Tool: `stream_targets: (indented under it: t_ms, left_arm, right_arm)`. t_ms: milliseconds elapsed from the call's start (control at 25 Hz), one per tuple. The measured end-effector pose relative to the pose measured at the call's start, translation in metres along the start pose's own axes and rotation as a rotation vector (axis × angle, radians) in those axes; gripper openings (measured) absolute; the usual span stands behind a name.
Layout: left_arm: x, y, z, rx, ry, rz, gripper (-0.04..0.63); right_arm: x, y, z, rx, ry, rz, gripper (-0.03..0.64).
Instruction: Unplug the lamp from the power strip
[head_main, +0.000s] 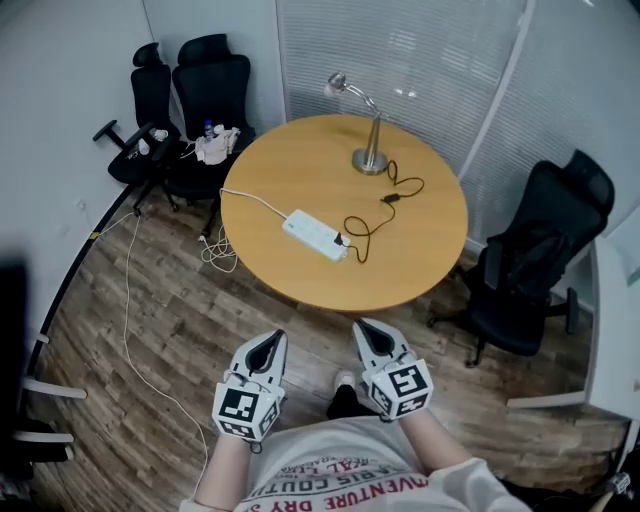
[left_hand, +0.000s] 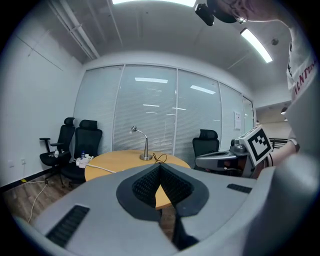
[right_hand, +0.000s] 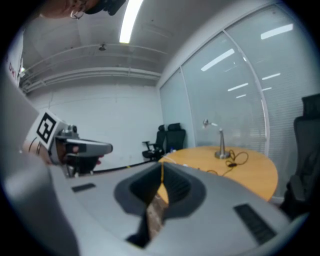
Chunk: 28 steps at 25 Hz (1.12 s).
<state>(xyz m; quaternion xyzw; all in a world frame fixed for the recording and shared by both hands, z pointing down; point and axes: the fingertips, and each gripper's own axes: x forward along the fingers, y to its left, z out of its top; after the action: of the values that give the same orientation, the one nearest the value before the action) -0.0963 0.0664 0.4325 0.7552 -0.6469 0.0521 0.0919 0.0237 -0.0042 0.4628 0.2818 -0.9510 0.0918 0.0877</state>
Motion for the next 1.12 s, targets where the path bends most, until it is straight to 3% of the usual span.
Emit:
stream_targets:
  t_ms: [240, 440, 600, 920, 1120]
  left_arm:
    - [0.091, 0.018, 0.014, -0.01, 0.01, 0.045, 0.028]
    - [0.145, 0.011, 0.004, -0.012, 0.066, -0.01, 0.028]
    - [0.18, 0.03, 0.003, -0.032, 0.083, -0.042, 0.028]
    - [0.258, 0.081, 0.013, 0.015, 0.121, -0.233, 0.028]
    - [0.299, 0.11, 0.003, 0.057, 0.222, -0.434, 0.028]
  right_arm:
    - [0.049, -0.081, 0.011, -0.006, 0.011, 0.031, 0.029]
    - [0.078, -0.127, 0.001, 0.025, 0.06, 0.009, 0.029]
    - [0.099, -0.146, -0.005, 0.05, 0.091, -0.026, 0.029]
    - [0.155, -0.165, -0.003, 0.107, 0.085, -0.167, 0.029]
    - [0.191, -0.166, 0.005, 0.157, 0.07, -0.247, 0.029]
